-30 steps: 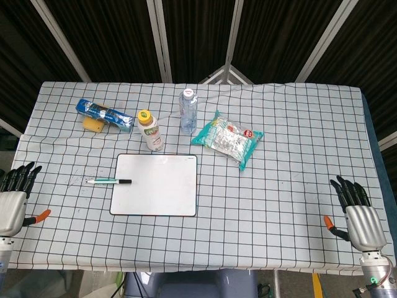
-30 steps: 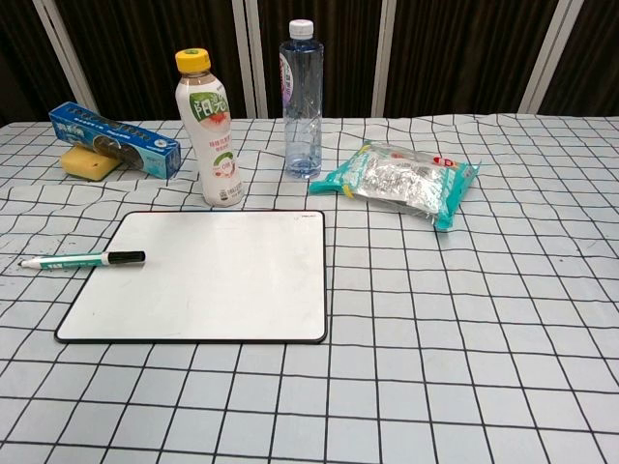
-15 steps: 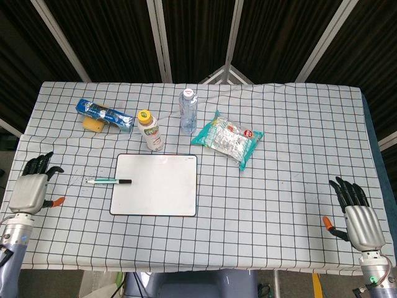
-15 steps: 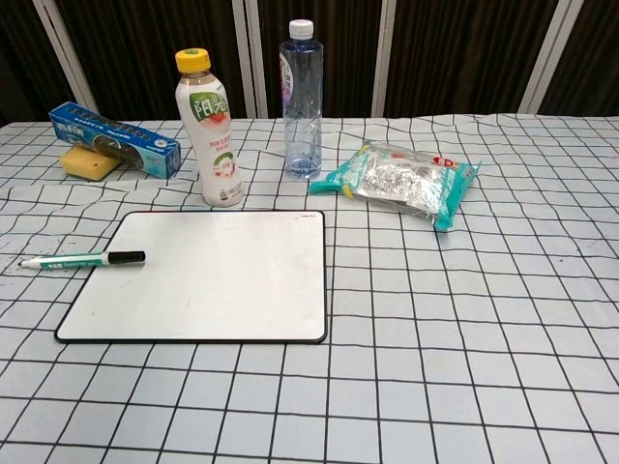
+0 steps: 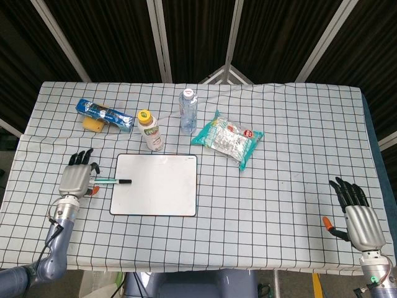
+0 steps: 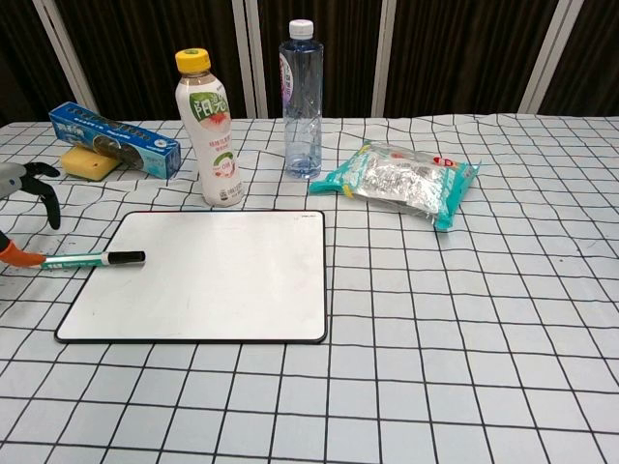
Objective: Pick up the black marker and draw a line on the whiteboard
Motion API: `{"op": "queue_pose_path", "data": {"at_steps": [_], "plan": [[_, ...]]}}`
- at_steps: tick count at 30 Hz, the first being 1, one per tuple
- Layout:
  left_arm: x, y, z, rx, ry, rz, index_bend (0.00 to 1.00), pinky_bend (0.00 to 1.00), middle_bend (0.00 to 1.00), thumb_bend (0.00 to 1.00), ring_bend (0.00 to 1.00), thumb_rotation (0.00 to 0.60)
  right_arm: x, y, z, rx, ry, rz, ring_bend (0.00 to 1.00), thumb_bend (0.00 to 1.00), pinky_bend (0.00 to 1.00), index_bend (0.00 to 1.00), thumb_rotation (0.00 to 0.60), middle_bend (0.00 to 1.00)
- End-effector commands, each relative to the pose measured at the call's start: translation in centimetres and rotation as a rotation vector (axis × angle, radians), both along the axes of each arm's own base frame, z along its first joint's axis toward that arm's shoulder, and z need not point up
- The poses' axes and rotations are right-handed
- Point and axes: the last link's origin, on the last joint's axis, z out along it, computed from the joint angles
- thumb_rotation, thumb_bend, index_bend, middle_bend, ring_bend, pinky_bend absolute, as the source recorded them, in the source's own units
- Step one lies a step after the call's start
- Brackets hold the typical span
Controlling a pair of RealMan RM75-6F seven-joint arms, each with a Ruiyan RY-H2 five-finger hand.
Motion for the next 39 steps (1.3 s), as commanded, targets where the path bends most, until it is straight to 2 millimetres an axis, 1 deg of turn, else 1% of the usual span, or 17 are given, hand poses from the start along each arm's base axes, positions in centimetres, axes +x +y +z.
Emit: {"op": "queue_pose_path", "data": {"at_steps": [1, 11, 17, 19, 23, 27, 33, 36, 39], "plan": [[0.3, 0.4, -1.1, -0.013, 0.012, 0.007, 0.45, 0.00, 0.02, 0.37, 0.00, 0.600, 0.0, 0.0, 0.0, 0.000, -0.003, -0.001, 0.00, 0.35, 0.00, 0.00, 0.600, 0.00], [0.7, 1.0, -3.1, -0.026, 0.003, 0.024, 0.47, 0.00, 0.02, 0.40, 0.00, 0.600, 0.0, 0.0, 0.0, 0.002, -0.011, -0.008, 0.00, 0.35, 0.00, 0.00, 0.600, 0.00], [0.9, 1.2, -3.9, -0.035, 0.006, 0.028, 0.47, 0.00, 0.02, 0.41, 0.00, 0.600, 0.0, 0.0, 0.0, 0.004, -0.012, -0.010, 0.00, 0.35, 0.00, 0.00, 0.600, 0.00], [0.9, 1.2, -4.1, -0.037, 0.008, 0.030, 0.48, 0.00, 0.03, 0.44, 0.00, 0.600, 0.0, 0.0, 0.0, 0.005, -0.012, -0.011, 0.00, 0.35, 0.00, 0.00, 0.600, 0.00], [1.1, 1.2, -4.4, -0.032, -0.003, 0.032, 0.55, 0.00, 0.05, 0.53, 0.00, 0.600, 0.0, 0.0, 0.0, 0.004, -0.013, -0.012, 0.00, 0.35, 0.00, 0.00, 0.600, 0.00], [1.5, 1.0, -4.2, -0.013, -0.040, 0.020, 0.60, 0.00, 0.07, 0.56, 0.00, 0.600, 0.0, 0.0, 0.1, 0.004, -0.017, -0.016, 0.00, 0.35, 0.00, 0.00, 0.600, 0.00], [2.8, 0.0, -2.2, 0.033, -0.156, -0.035, 0.63, 0.00, 0.10, 0.57, 0.00, 0.600, 0.0, 0.0, 0.0, 0.007, -0.022, -0.021, 0.00, 0.35, 0.00, 0.00, 0.600, 0.00], [3.9, -0.6, -1.0, 0.061, -0.255, -0.076, 0.63, 0.01, 0.10, 0.57, 0.00, 0.600, 0.0, 0.0, 0.0, 0.009, -0.023, -0.023, 0.00, 0.35, 0.00, 0.00, 0.600, 0.00], [5.1, -0.8, -0.8, 0.070, -0.386, -0.103, 0.63, 0.01, 0.10, 0.56, 0.00, 0.600, 0.1, 0.0, -0.1, 0.009, -0.023, -0.023, 0.00, 0.35, 0.00, 0.00, 0.600, 0.00]]}}
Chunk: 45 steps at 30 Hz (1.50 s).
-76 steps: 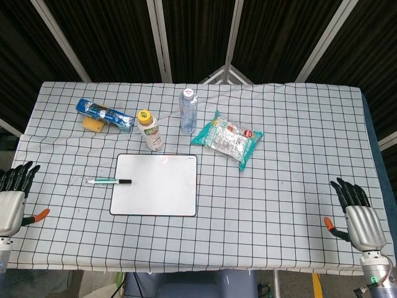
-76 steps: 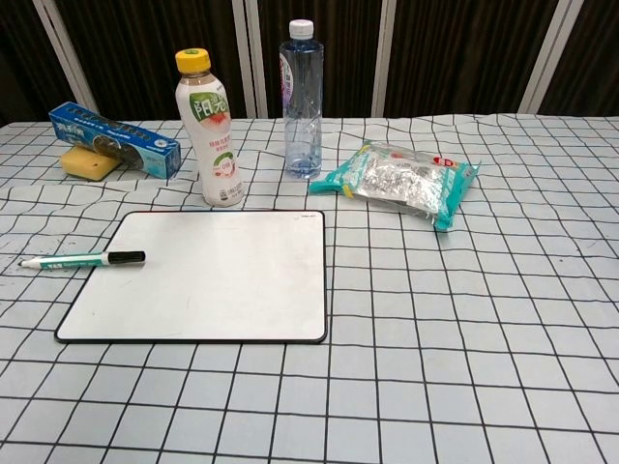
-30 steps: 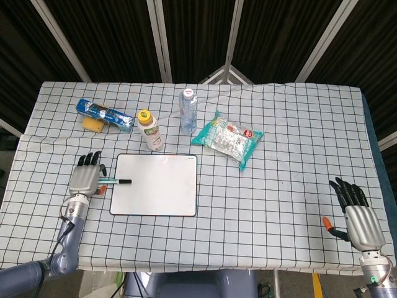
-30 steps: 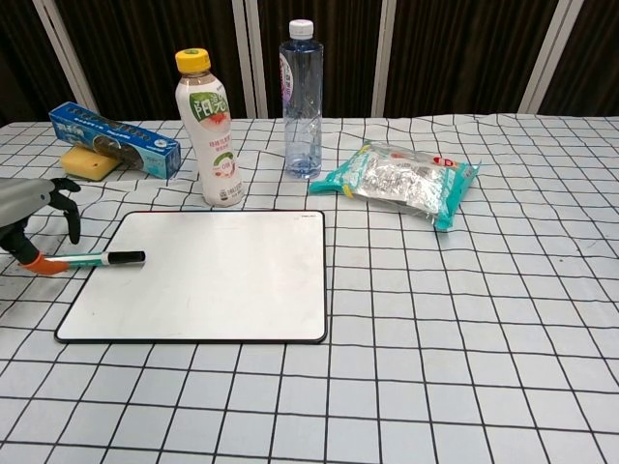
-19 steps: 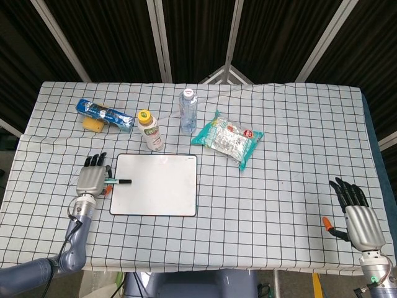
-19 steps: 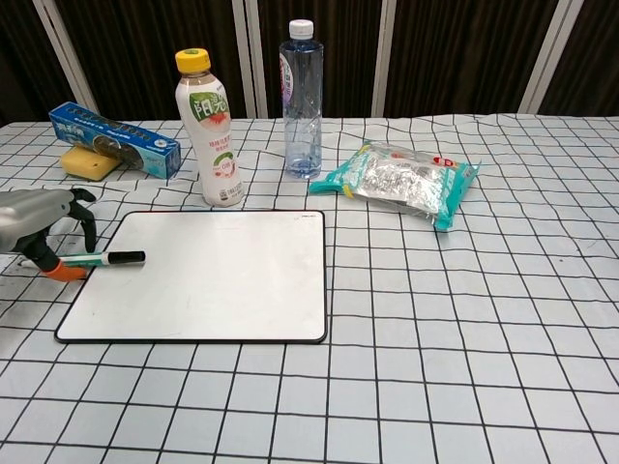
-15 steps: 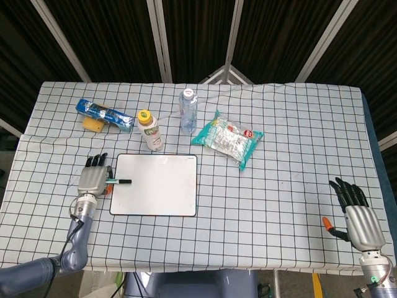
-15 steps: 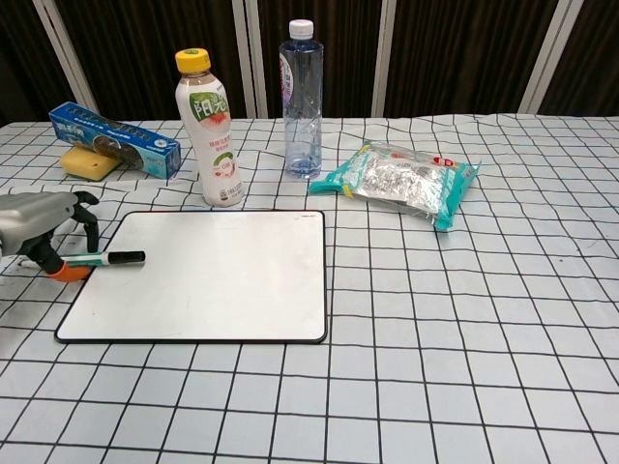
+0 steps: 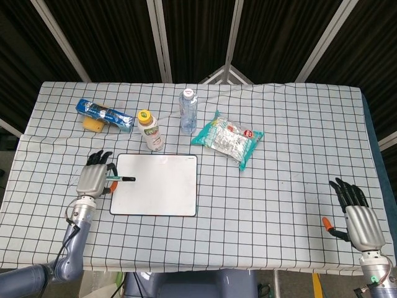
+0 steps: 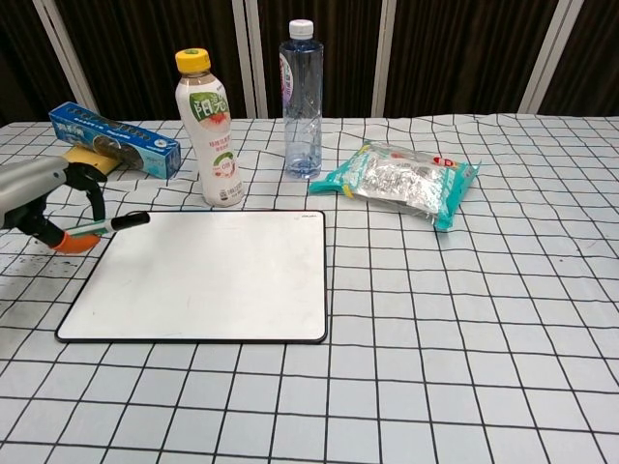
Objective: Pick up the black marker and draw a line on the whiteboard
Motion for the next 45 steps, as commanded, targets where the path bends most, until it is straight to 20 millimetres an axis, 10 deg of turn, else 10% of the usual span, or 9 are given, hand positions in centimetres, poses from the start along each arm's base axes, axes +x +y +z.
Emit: {"op": "queue_pose_path", "data": {"at_steps": [1, 21, 45], "plan": [[1.7, -0.5, 0.9, 0.023, -0.194, -0.044, 0.63, 0.01, 0.10, 0.56, 0.00, 0.600, 0.0, 0.0, 0.0, 0.000, 0.000, 0.000, 0.00, 0.35, 0.00, 0.00, 0.600, 0.00], [7.9, 1.1, -7.3, -0.139, -0.579, -0.107, 0.66, 0.07, 0.14, 0.55, 0.02, 0.600, -0.1, -0.1, 0.2, -0.001, -0.019, -0.011, 0.00, 0.35, 0.00, 0.00, 0.600, 0.00], [9.6, 1.6, -9.5, -0.195, -0.641, -0.137, 0.66, 0.07, 0.14, 0.55, 0.02, 0.600, -0.2, -0.3, 0.4, 0.001, -0.035, -0.022, 0.00, 0.35, 0.00, 0.00, 0.600, 0.00]]}}
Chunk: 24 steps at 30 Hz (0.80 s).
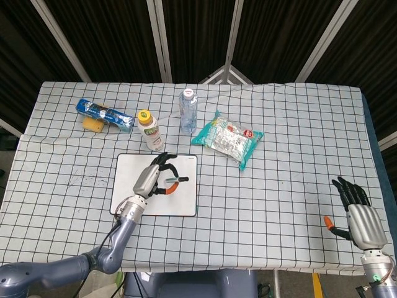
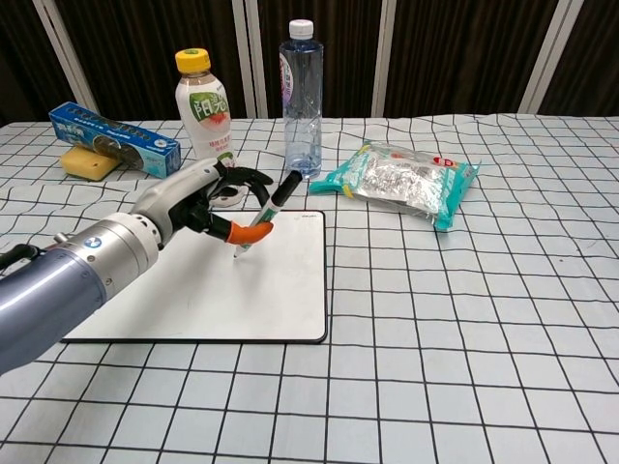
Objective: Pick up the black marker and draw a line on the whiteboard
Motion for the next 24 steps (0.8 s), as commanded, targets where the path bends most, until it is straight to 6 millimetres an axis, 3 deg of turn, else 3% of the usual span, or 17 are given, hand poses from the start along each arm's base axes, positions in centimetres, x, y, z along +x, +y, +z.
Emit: {"op": "queue_pose_path", "data": {"at_steps": [1, 12, 18, 24], "plan": [[-0.2, 0.2, -0.1, -0.004, 0.007, -0.002, 0.66, 0.07, 0.14, 0.55, 0.02, 0.600, 0.0, 0.0, 0.0, 0.002, -0.003, -0.001, 0.00, 0.35, 0.00, 0.00, 0.600, 0.00], [-3.0, 0.8, 1.0, 0.022, 0.062, 0.023, 0.66, 0.07, 0.14, 0.55, 0.02, 0.600, 0.0, 0.0, -0.1, 0.004, -0.011, -0.008, 0.00, 0.35, 0.00, 0.00, 0.600, 0.00], [-5.8, 1.3, 3.0, 0.061, 0.113, 0.054, 0.66, 0.07, 0.14, 0.55, 0.02, 0.600, 0.1, 0.1, -0.1, 0.005, -0.012, -0.006, 0.00, 0.35, 0.00, 0.00, 0.600, 0.00], [-6.9, 1.4, 4.9, 0.106, 0.127, 0.048, 0.67, 0.07, 0.15, 0.55, 0.02, 0.600, 0.2, 0.1, -0.1, 0.005, -0.011, -0.006, 0.00, 0.35, 0.00, 0.00, 0.600, 0.00]]}}
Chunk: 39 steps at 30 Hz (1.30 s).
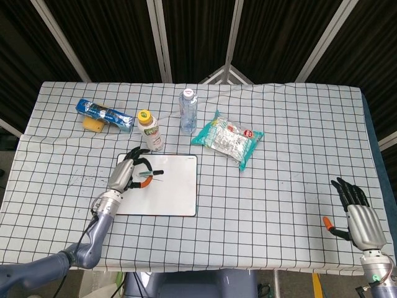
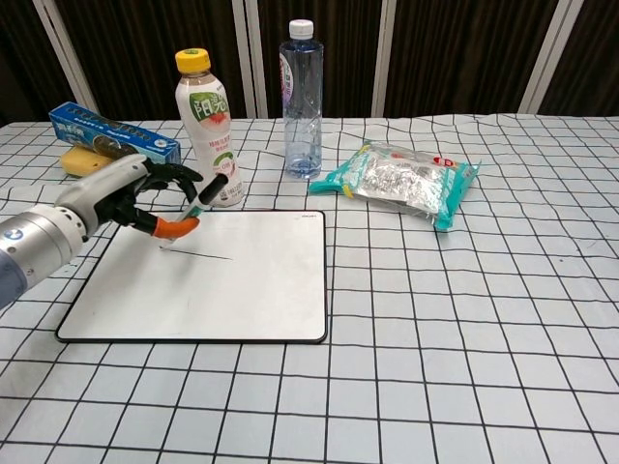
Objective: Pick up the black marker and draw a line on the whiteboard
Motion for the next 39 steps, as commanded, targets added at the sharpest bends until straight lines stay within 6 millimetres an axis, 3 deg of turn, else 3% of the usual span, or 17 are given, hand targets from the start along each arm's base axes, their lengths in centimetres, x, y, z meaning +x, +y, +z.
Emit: {"op": "queue_pose_path", "data": {"at_steps": [1, 6, 11, 23, 39], "plan": [[-0.2, 0.0, 1.1, 0.031, 0.007, -0.026, 0.67, 0.07, 0.15, 0.55, 0.02, 0.600, 0.0, 0.0, 0.0, 0.000, 0.000, 0.000, 0.00, 0.35, 0.00, 0.00, 0.600, 0.00], [0.7, -1.1, 2.1, 0.017, -0.024, -0.081, 0.67, 0.07, 0.15, 0.55, 0.02, 0.600, 0.1, 0.0, 0.0, 0.000, -0.001, 0.000, 0.00, 0.35, 0.00, 0.00, 0.600, 0.00], [2.1, -2.1, 1.6, -0.019, -0.067, -0.109, 0.67, 0.07, 0.15, 0.55, 0.02, 0.600, 0.0, 0.0, 0.0, -0.001, -0.003, -0.002, 0.00, 0.35, 0.00, 0.00, 0.600, 0.00], [5.3, -2.1, -2.1, -0.055, -0.094, -0.094, 0.67, 0.07, 0.16, 0.55, 0.02, 0.600, 0.0, 0.0, 0.1, 0.001, -0.008, -0.005, 0.00, 0.35, 0.00, 0.00, 0.600, 0.00], [7.9, -1.5, -4.6, -0.082, -0.103, -0.093, 0.67, 0.07, 0.16, 0.55, 0.02, 0.600, -0.1, -0.1, 0.2, 0.004, -0.019, -0.015, 0.00, 0.35, 0.00, 0.00, 0.600, 0.00]]}}
